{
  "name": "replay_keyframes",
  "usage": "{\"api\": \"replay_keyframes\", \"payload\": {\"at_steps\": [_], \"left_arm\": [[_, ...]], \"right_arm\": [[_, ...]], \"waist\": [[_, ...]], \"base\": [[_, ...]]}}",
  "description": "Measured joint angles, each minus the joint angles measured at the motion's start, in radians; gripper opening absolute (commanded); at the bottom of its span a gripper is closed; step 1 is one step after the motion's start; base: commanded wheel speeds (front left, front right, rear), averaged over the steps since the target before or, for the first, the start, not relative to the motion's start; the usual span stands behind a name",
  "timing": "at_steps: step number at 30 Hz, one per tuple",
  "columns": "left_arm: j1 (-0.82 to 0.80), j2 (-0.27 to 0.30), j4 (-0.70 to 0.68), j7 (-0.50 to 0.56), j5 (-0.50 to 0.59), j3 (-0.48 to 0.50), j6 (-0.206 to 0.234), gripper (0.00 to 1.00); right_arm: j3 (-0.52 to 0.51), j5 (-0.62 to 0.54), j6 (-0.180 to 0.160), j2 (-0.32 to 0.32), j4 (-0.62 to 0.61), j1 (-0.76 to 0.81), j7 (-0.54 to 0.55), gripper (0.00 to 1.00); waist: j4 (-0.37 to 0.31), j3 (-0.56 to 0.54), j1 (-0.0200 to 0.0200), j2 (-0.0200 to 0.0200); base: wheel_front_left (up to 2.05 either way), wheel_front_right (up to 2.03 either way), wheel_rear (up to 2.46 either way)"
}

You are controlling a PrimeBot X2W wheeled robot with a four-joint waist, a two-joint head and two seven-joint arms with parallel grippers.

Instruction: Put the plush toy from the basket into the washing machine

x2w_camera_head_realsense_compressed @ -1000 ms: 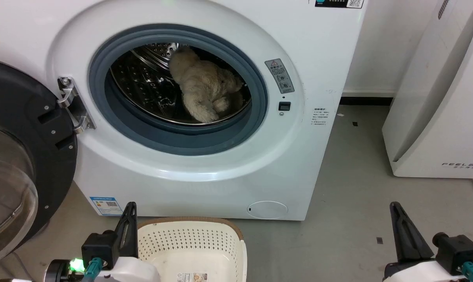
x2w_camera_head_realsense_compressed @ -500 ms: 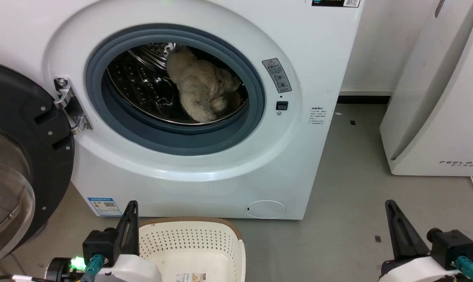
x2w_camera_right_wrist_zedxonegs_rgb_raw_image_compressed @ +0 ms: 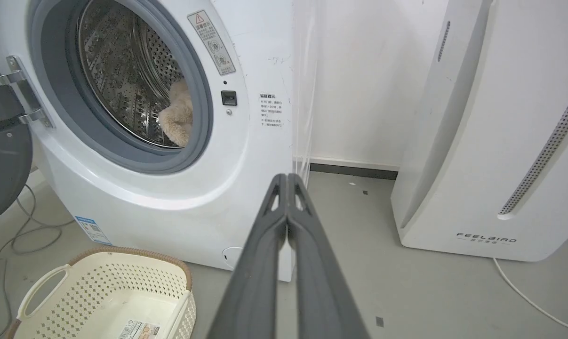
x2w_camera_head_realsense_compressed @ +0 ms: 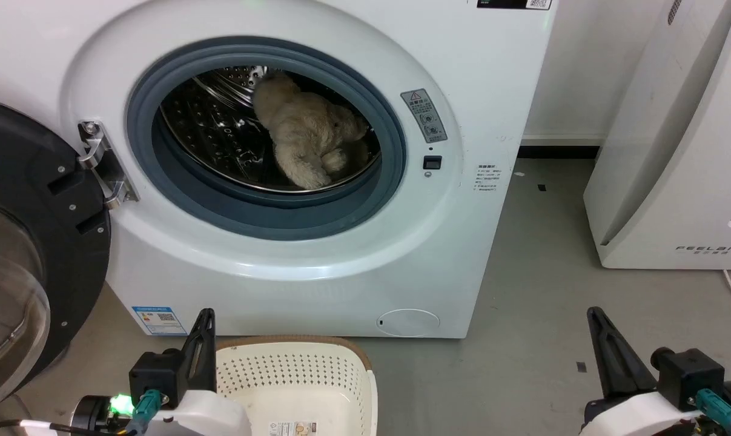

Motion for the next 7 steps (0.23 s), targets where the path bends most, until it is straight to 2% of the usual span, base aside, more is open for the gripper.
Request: {"api": "replay_keyframes", "payload": {"at_steps": [7], "left_arm": [[0.000,-0.001,-0.009,0.014,0.001,0.000,0.000,0.00]], "right_arm": [[0.004,-0.015,0.000,0.000,-0.001,-0.010,0.014,0.00]], "waist": [[-0.004,0.001,0.0000,0.0000]], "base": [[0.00,0.00,0.00]]}}
